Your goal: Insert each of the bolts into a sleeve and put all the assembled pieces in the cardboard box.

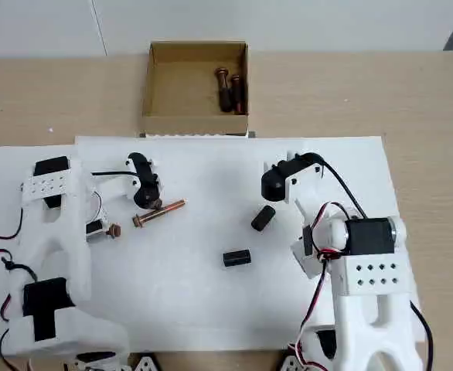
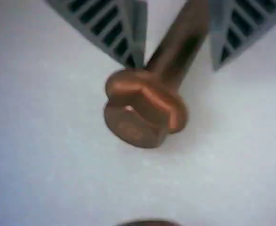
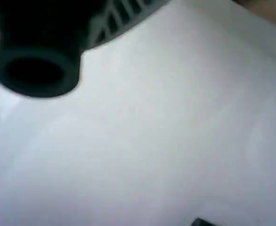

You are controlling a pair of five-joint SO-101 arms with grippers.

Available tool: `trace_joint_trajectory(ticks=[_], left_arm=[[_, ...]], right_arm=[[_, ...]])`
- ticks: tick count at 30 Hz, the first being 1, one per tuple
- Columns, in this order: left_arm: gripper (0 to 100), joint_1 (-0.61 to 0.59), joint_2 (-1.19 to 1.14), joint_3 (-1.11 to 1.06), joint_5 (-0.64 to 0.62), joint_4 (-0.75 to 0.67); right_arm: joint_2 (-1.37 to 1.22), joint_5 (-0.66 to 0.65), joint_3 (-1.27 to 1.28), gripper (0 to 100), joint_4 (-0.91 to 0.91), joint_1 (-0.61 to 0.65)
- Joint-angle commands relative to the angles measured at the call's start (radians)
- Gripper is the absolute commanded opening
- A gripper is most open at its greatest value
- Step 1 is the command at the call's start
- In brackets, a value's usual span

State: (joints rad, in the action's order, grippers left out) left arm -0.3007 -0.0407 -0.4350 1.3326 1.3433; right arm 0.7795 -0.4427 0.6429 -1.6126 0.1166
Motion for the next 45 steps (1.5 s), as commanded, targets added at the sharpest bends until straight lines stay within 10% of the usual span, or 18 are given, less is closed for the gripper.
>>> trace_joint_trajectory(ticks=[1, 25, 31, 39, 45], left_arm=[[9, 0.008, -0.012, 0.035, 0.138, -0.041], [1, 0.117, 0.157, 0.035, 0.114, 0.083], [1, 0.19, 0.362, 0.028, -0.057, 0.132], [1, 0.328, 0.506, 0.035, -0.58, 0.13], [1, 0.377, 0.631, -0.033, -0.658, 0.132]], right_arm=[[0.013, 0.005, -0.006, 0.2, 0.018, 0.002], [0.022, 0.009, -0.057, 0.2, -0.008, 0.061], [0.022, 0.011, -0.12, 0.2, -0.07, 0.056], [0.12, 0.054, -0.172, 0.2, -0.099, 0.053], [0.325, 0.066, -0.126, 0.3, -0.091, 0.048]])
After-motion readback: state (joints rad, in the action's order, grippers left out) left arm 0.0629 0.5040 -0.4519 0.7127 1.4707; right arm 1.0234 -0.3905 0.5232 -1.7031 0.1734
